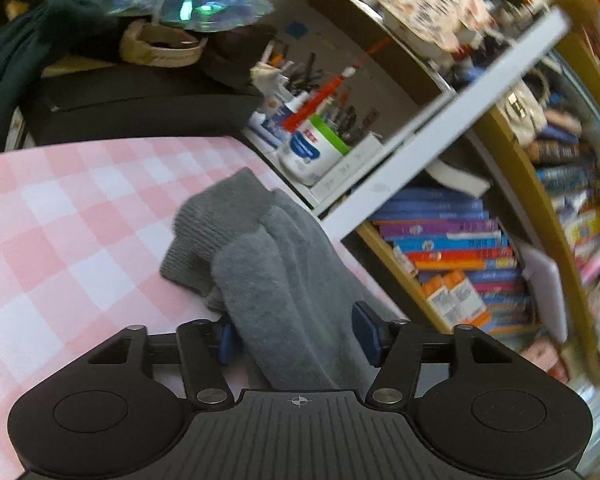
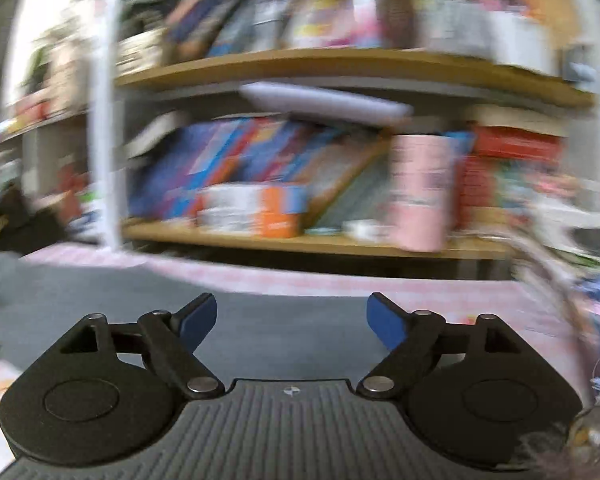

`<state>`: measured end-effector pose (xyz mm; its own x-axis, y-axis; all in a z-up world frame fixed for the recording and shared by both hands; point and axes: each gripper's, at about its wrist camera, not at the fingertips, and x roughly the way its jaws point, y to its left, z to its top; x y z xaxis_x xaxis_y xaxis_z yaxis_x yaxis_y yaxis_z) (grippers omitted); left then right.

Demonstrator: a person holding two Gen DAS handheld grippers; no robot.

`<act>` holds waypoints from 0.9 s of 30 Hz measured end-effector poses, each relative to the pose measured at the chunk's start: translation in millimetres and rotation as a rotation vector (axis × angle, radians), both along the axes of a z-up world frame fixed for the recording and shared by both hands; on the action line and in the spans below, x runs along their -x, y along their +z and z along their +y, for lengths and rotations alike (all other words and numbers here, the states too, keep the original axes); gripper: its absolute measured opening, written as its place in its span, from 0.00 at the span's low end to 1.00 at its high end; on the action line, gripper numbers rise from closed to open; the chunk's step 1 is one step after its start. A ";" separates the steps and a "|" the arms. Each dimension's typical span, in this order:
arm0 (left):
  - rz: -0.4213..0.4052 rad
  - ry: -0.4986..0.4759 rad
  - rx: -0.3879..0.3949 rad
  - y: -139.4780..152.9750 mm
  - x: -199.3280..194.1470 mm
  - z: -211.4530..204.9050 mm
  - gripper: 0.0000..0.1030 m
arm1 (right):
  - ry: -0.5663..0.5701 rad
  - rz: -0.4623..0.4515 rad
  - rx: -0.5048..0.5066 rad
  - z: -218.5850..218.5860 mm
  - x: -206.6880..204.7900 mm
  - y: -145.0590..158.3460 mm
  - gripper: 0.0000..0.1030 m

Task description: Fold clothes

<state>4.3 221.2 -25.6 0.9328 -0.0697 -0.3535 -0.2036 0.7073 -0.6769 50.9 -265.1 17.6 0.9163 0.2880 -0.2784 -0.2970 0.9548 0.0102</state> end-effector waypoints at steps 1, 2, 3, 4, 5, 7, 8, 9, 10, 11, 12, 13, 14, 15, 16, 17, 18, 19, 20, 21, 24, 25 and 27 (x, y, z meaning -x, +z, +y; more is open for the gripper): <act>0.005 -0.010 -0.025 0.9 -1.4 -3.3 0.64 | 0.044 0.011 0.009 11.8 -2.6 0.8 0.81; 0.009 -0.020 -0.049 1.8 -2.8 -6.6 0.68 | 0.089 0.021 0.018 23.6 -5.1 1.6 0.82; 0.015 -0.030 -0.071 2.9 -4.5 -10.0 0.69 | 0.127 0.028 0.045 36.9 -9.1 2.2 0.83; 0.020 -0.035 -0.083 3.3 -5.4 -12.1 0.71 | 0.164 0.034 0.073 50.3 -13.2 2.8 0.84; 0.018 -0.040 -0.085 3.5 -5.8 -12.6 0.73 | 0.200 0.037 0.112 64.7 -18.6 1.3 0.86; 0.013 -0.044 -0.082 3.3 -5.5 -12.7 0.73 | 0.252 0.051 0.196 92.6 -31.3 -4.3 0.88; 0.013 -0.045 -0.084 3.3 -5.7 -12.9 0.73 | 0.260 0.070 0.228 105.1 -38.4 -7.6 0.89; 0.014 -0.045 -0.085 3.3 -5.9 -13.2 0.74 | 0.267 0.089 0.261 117.6 -45.5 -11.0 0.89; 0.015 -0.046 -0.086 3.4 -6.1 -13.4 0.74 | 0.275 0.108 0.294 130.1 -52.6 -14.3 0.89; 0.015 -0.047 -0.088 3.5 -6.3 -13.7 0.76 | 0.278 0.115 0.307 138.3 -57.8 -16.8 0.89; 0.015 -0.049 -0.090 3.9 -6.6 -14.4 0.76 | 0.282 0.119 0.301 146.1 -62.8 -17.9 0.89; 0.015 -0.054 -0.093 4.2 -7.3 -15.4 0.79 | 0.285 0.123 0.294 153.9 -67.8 -19.0 0.90; 0.015 -0.059 -0.097 4.5 -7.9 -16.3 0.82 | 0.289 0.131 0.294 160.1 -71.4 -20.2 0.91; 0.015 -0.066 -0.102 4.9 -8.8 -17.3 0.84 | 0.293 0.139 0.294 166.4 -75.0 -21.4 0.92; 0.014 -0.073 -0.105 5.3 -9.8 -18.4 0.86 | 0.296 0.146 0.295 172.7 -78.6 -22.5 0.92; 0.015 -0.076 -0.108 5.6 -10.3 -19.2 0.88 | 0.300 0.154 0.295 178.9 -82.2 -23.7 0.92; 0.015 -0.079 -0.110 5.8 -10.7 -19.9 0.88 | 0.304 0.162 0.295 185.2 -85.8 -24.8 0.92; 0.015 -0.078 -0.109 5.9 -10.6 -20.1 0.88 | 0.303 0.166 0.329 190.4 -86.5 -29.3 0.92; 0.015 -0.078 -0.109 6.0 -10.6 -20.4 0.88 | 0.304 0.152 0.345 191.6 -83.0 -32.4 0.92; 0.015 -0.078 -0.110 6.1 -10.5 -20.6 0.88 | 0.305 0.138 0.361 192.7 -79.4 -35.5 0.92; 0.016 -0.077 -0.110 6.4 -10.6 -21.2 0.88 | 0.334 0.130 0.385 190.2 -69.2 -32.6 0.92; 0.016 -0.077 -0.110 6.4 -10.5 -21.1 0.88 | 0.347 0.132 0.383 188.4 -65.7 -31.4 0.92; 0.016 -0.078 -0.110 6.2 -10.4 -20.8 0.88 | 0.383 0.140 0.371 184.3 -55.3 -32.4 0.92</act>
<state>14.7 200.5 -19.4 0.9203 -0.1016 -0.3779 -0.1555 0.7912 -0.5914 106.2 -80.8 -14.8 0.7120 0.4530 -0.5365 -0.6441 0.7257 -0.2419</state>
